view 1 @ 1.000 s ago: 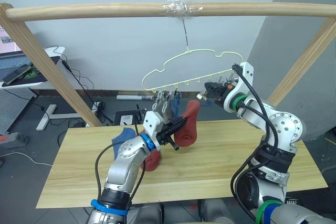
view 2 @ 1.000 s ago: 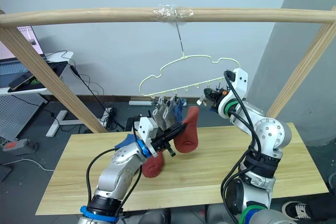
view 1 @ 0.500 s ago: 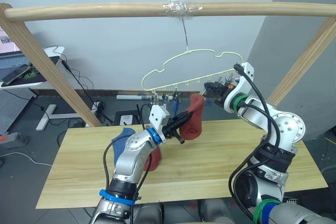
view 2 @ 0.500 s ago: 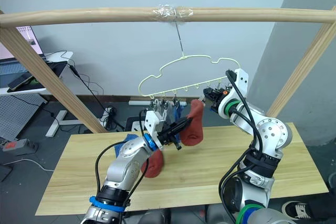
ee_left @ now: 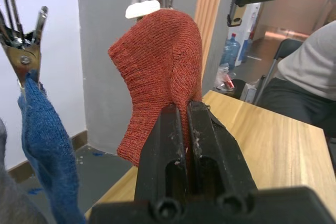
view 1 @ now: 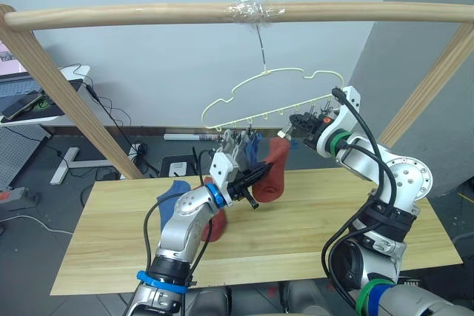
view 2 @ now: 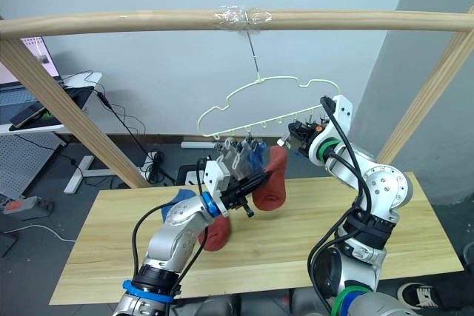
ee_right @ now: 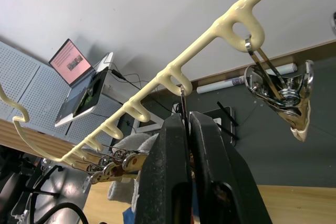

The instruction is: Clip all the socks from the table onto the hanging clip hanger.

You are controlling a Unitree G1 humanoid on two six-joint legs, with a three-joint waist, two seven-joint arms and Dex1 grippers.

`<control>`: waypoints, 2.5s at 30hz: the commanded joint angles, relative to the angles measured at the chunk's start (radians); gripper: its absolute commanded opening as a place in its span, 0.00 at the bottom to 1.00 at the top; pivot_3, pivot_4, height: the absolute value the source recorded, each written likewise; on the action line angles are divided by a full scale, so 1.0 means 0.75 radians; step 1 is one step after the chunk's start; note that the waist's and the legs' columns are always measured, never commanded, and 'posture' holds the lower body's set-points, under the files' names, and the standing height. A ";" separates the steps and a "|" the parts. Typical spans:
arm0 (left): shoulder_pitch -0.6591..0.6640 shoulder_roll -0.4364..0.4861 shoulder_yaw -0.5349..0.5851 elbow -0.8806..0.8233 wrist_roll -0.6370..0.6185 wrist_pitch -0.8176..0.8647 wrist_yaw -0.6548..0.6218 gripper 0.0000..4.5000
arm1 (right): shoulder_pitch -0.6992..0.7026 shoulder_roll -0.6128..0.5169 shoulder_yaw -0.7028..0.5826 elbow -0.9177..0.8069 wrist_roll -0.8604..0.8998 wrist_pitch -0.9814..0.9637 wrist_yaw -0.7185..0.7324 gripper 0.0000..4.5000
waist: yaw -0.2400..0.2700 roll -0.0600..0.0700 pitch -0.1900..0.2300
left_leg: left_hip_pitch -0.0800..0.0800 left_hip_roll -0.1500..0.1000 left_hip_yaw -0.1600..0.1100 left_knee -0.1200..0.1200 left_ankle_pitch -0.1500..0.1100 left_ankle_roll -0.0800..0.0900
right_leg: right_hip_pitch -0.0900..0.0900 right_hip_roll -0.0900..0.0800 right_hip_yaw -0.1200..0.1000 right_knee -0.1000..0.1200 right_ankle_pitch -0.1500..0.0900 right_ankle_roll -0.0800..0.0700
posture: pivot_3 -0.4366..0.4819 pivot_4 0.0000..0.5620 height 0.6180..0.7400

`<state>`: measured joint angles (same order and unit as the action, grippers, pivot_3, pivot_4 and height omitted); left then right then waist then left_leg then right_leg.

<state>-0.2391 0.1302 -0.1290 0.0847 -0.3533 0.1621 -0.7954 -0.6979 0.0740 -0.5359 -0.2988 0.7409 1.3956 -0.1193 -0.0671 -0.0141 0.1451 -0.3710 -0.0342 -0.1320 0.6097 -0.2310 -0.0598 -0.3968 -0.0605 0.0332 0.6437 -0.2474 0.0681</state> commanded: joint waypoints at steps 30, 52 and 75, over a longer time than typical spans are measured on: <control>-0.139 -0.079 0.021 0.055 -0.034 0.000 0.044 0.00 | 0.095 -0.121 0.074 -0.154 0.154 -0.005 0.124 0.91 | -0.030 0.001 0.000 | -0.012 0.000 0.000 0.001 0.000 0.000 | -0.013 0.001 0.000 0.002 0.001 0.001 | 0.32 0.21 1.00; 0.123 0.294 0.154 -0.390 -0.184 0.366 -0.037 1.00 | 0.576 -0.413 0.811 -0.244 -0.577 -1.053 0.293 0.88 | -0.060 0.003 0.003 | -0.010 0.010 0.004 0.001 0.000 -0.001 | -0.014 0.009 0.004 0.002 0.002 0.001 | 0.36 0.21 1.00; 0.313 0.390 0.237 -0.825 -0.377 0.441 0.095 1.00 | 0.289 -0.205 0.789 0.340 -0.849 -1.449 0.244 0.48 | -0.019 0.001 0.006 | -0.009 0.010 0.008 0.002 0.000 -0.001 | -0.014 0.010 0.008 0.002 0.005 -0.004 | 0.44 0.20 1.00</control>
<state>-0.0028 0.4162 0.0469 -0.4893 -0.6272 0.5126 -0.7280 -0.4549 -0.0872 0.0697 -0.0365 0.1057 0.3402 0.0654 -0.0816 -0.0137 0.1498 -0.3775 -0.0263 -0.1261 0.6108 -0.2310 -0.0606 -0.4074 -0.0527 0.0397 0.6452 -0.2435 0.0646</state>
